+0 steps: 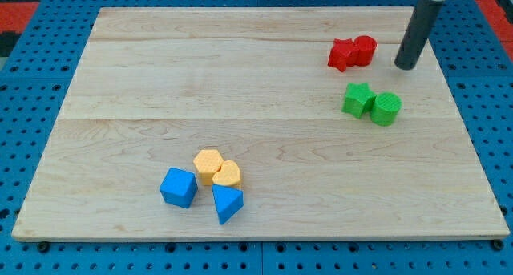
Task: Separate the green star from the green circle
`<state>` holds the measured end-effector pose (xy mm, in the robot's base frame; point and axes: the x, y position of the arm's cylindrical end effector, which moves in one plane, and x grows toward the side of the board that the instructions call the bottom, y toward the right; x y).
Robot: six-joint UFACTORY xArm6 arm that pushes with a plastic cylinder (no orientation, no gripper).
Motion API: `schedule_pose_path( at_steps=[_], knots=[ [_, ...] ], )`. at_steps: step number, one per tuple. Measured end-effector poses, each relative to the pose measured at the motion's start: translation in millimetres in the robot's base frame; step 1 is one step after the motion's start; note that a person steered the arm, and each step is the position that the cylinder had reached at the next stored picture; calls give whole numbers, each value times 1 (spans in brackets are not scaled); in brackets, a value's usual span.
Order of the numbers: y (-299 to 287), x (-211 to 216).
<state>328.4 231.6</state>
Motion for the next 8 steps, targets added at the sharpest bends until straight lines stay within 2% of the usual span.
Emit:
schedule_pose_path(
  at_steps=[1, 2, 4, 5, 6, 8],
  knots=[
    [-2, -17],
    [-15, -15],
    [-90, -3],
    [-60, 21],
    [-57, 69],
    [-81, 65]
  ],
)
